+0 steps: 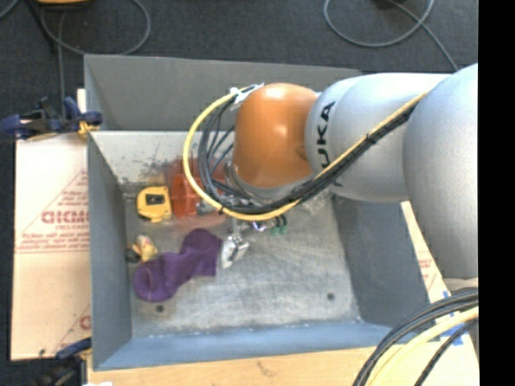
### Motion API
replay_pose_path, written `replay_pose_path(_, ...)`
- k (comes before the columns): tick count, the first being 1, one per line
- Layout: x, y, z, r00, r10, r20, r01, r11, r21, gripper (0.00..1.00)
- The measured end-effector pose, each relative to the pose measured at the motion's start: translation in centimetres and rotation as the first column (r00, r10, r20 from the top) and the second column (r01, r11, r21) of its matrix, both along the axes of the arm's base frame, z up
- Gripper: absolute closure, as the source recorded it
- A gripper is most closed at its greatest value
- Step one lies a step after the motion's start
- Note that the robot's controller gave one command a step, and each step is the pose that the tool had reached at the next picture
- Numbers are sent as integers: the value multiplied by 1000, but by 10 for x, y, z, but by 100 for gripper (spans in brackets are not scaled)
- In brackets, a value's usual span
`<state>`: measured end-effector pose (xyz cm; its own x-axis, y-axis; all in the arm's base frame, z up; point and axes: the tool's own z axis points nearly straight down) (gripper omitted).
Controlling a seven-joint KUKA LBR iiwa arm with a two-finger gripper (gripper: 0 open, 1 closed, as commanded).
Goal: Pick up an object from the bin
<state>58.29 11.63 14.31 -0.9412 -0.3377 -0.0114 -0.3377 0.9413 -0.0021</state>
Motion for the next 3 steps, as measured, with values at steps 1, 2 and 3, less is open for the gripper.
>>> replay_pose_path(1, -3, 18, -63, 978, 208, -15, -208, 978, -5, 100)
replay_pose_path(2, -2, 19, -63, 978, 207, -13, -207, 978, -4, 100)
replay_pose_path(3, -16, 20, 59, 977, 211, -7, -211, 977, -2, 100)
